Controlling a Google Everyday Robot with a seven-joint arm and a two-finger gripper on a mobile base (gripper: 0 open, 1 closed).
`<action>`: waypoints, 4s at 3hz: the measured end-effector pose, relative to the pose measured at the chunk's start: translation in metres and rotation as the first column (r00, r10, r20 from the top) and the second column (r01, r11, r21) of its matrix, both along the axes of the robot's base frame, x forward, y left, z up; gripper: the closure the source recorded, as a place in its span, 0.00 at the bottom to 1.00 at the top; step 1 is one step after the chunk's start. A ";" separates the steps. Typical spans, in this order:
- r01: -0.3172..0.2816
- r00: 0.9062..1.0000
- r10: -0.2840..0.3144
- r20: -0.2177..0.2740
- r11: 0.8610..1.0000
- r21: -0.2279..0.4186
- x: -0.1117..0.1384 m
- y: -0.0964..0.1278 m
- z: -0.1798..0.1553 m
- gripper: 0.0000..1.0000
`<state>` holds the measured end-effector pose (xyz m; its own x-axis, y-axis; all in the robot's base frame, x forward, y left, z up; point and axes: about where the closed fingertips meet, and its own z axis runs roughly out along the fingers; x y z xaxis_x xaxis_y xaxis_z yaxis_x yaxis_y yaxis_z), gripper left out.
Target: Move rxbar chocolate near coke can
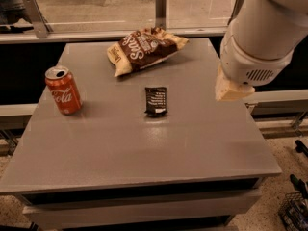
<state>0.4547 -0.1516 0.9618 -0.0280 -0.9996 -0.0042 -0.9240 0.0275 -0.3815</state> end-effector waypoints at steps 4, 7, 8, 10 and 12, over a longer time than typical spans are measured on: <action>-0.145 0.987 0.145 -0.062 0.989 0.003 0.026 0.056 -0.055 1.00; -0.240 0.968 0.247 -0.037 0.963 0.126 0.043 0.093 -0.071 1.00; -0.326 0.942 0.337 -0.007 0.917 0.229 0.059 0.127 -0.070 1.00; -0.441 0.894 0.443 0.061 0.851 0.285 0.073 0.168 -0.054 1.00; -0.238 0.965 0.259 -0.039 0.929 0.284 0.044 0.072 -0.034 0.61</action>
Offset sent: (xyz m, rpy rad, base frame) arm 0.0289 0.0475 -0.0496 -0.0368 0.0652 0.1253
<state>0.4984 -0.0798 0.9273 0.2105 -0.9346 -0.2869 -0.9402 -0.1131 -0.3213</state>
